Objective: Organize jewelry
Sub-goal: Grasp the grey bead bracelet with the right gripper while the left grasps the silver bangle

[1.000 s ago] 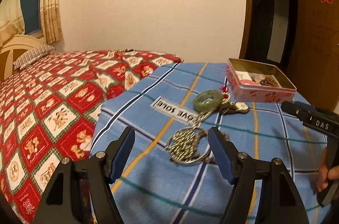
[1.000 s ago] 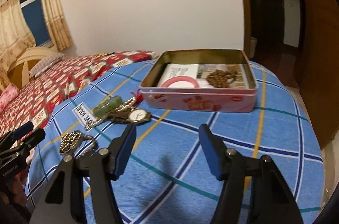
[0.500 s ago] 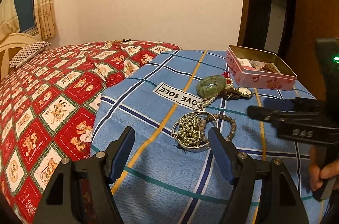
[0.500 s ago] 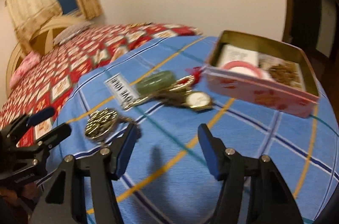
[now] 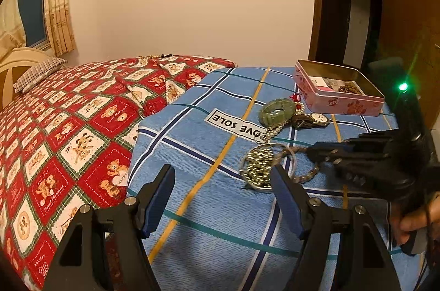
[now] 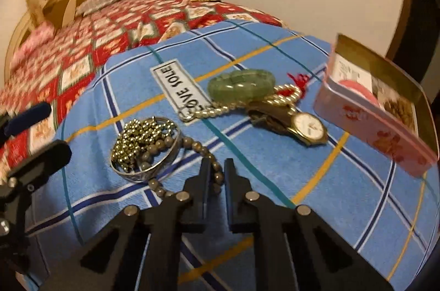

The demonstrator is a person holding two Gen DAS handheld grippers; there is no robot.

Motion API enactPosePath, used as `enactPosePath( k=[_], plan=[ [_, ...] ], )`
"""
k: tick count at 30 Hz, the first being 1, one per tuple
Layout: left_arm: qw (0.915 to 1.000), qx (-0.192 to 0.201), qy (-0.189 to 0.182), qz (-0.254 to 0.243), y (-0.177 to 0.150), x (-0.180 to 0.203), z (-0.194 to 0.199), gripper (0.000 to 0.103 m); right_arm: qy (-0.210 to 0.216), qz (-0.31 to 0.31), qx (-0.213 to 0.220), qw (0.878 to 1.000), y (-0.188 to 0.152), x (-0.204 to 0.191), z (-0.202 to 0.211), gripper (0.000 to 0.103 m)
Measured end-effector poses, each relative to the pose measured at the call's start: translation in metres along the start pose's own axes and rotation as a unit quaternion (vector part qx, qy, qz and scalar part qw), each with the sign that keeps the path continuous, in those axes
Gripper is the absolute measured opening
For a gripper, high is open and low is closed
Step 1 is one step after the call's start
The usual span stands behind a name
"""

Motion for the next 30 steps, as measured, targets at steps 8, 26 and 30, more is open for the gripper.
enactPosePath(
  k=[8,26,30],
  plan=[
    [0.9998,0.000,-0.016,-0.009,0.003,0.012,-0.003,0.072,-0.010,-0.080,0.072,0.994,-0.005,0.052,0.053,0.011],
    [0.9821,-0.005,-0.177,-0.064,0.023,0.130,-0.011,0.071,-0.017,-0.138,0.139,0.981,-0.008,0.095,0.104,0.011],
    [0.9774,-0.046,-0.195,-0.066,0.026,0.149,-0.033,0.051,-0.016,-0.148,0.143,0.979,-0.013,0.103,0.108,0.011]
  ],
)
Point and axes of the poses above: each gripper's, at about its wrist camera, not at the fingertips, and z roughly against the way its jaws point, x to its right, y to its top, the point moved 10 cm from there along -z, roughly the way its jaws point, and after that the axes turned 5 degrees about -x, right-handed, at the moved point
